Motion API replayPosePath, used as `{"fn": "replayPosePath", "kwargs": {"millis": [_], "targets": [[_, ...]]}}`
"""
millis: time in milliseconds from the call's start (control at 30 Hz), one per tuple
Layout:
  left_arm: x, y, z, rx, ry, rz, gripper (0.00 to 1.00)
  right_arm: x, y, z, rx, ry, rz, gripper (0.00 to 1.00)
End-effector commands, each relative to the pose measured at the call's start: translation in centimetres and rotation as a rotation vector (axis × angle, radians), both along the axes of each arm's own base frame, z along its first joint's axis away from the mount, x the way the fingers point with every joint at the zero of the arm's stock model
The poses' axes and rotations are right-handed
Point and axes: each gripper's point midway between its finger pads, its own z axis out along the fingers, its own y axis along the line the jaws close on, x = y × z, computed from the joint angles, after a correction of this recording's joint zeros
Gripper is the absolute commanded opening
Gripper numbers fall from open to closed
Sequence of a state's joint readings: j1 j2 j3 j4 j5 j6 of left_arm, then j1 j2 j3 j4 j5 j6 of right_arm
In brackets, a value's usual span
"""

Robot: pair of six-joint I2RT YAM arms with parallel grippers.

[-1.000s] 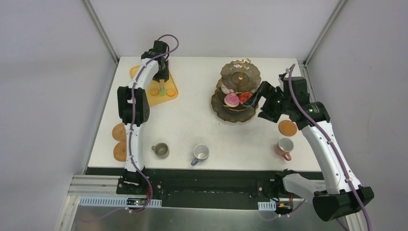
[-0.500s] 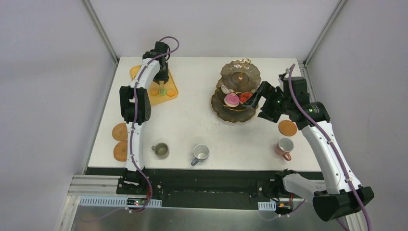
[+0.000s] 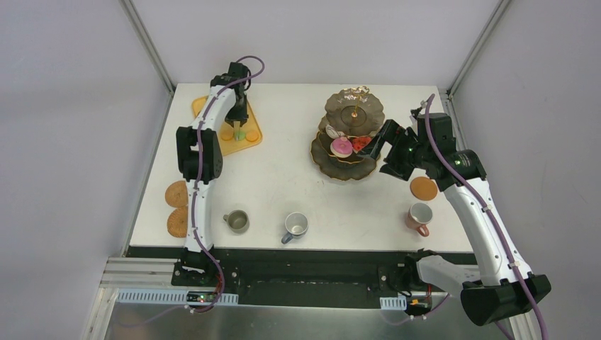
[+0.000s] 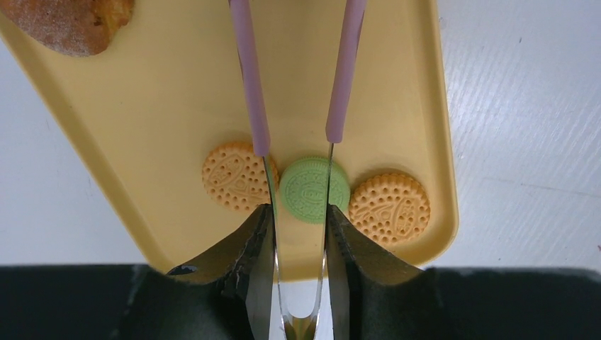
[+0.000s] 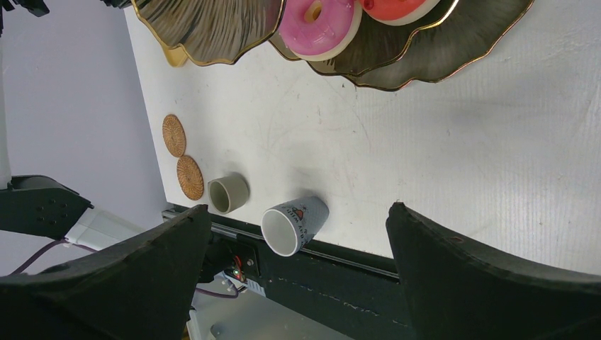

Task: Serve the afternoon tea
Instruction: Adjust the dessert on the tray.

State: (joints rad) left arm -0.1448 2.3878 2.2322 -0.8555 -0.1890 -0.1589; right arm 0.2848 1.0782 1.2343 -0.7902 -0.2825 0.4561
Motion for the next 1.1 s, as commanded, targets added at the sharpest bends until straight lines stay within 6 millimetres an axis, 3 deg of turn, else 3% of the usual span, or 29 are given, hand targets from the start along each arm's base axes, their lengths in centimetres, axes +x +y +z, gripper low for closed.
{"fn": "replayPosePath", "kwargs": {"millis": [0,300,500,600,733,900,933,967,1067], "targets": [[-1.9,0.4,5.1,-0.001,-0.015,-0.032,0.03,0.3,0.1,0.5,0.017,-0.028,0.002,0.99],[-5.6,0.9,6.5,0.001,0.033,-0.049,0.03,0.4,0.3,0.2,0.02,-0.033,0.014,0.99],[-7.5,1.2,8.5,-0.024,0.003,-0.033,0.07,0.5,0.2,0.5,0.013,-0.046,0.018,0.99],[-7.4,1.0,9.1,-0.076,-0.014,-0.04,0.16,0.5,0.2,0.3,0.014,-0.041,0.019,0.99],[-6.9,0.2,8.4,-0.206,-0.001,-0.028,0.28,0.5,0.3,0.4,0.017,-0.041,0.024,0.99],[-6.0,0.1,7.8,-0.219,0.006,-0.004,0.36,0.4,0.1,0.2,0.011,-0.043,0.016,0.99],[-5.7,0.2,7.8,-0.217,-0.003,0.0,0.37,2.7,0.8,2.6,0.049,-0.177,0.015,0.99],[-5.3,0.2,7.6,-0.214,-0.011,0.006,0.38,0.8,0.2,0.4,0.016,-0.057,0.016,0.99],[-4.6,0.2,6.8,-0.212,-0.014,0.016,0.39,0.5,0.3,0.1,0.015,-0.038,0.019,0.99]]}}
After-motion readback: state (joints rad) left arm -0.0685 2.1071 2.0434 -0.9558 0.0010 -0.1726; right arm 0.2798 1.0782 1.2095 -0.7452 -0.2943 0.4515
